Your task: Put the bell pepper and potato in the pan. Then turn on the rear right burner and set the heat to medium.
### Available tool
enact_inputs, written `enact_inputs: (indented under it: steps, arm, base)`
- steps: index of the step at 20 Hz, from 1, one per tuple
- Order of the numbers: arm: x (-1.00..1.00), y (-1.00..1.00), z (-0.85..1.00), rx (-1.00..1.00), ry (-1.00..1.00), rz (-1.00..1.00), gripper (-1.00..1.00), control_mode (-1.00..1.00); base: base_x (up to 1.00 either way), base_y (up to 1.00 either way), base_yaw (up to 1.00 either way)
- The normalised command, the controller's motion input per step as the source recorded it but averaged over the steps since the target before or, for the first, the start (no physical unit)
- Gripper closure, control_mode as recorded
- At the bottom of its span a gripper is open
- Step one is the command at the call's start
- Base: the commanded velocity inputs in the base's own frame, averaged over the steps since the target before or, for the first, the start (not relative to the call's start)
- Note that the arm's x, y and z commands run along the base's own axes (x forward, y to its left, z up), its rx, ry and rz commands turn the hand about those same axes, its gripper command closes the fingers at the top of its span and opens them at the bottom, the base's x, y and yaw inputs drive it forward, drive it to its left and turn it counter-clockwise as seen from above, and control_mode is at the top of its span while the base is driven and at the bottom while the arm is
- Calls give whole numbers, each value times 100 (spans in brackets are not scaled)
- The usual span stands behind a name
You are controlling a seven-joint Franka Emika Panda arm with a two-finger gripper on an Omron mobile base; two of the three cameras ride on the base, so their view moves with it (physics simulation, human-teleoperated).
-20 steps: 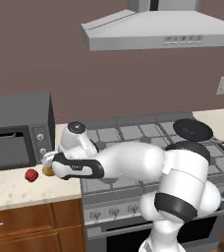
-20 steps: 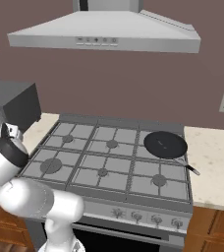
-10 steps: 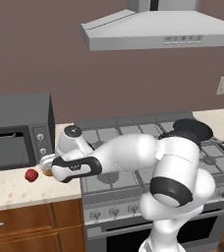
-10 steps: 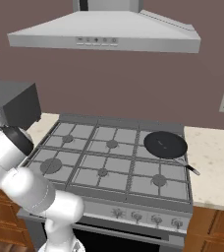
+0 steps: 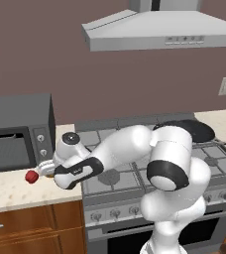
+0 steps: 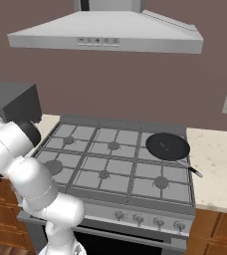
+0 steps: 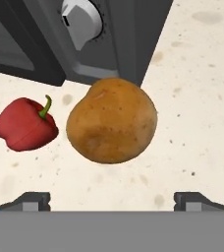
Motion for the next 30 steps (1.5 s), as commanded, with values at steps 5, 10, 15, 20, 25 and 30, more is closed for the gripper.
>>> enact_inputs:
  steps: [5, 10, 15, 20, 25, 30]
  arm:
    - [16, 15, 0, 0, 0, 0, -100, -100]
    - [18, 9, 0, 0, 0, 0, -100, -100]
    - [12, 8, -4, 0, 0, 0, -100, -100]
    - [1, 10, -15, 0, 0, 0, -100, -100]
    - [2, 10, -24, 0, -1, 0, -100, -100]
    - [10, 1, -6, 0, -5, -2, -100, -100]
  base:
    - [0, 0, 0]
    - [0, 0, 0]
    - [0, 0, 0]
    - [0, 0, 0]
    - [0, 0, 0]
    - [0, 0, 0]
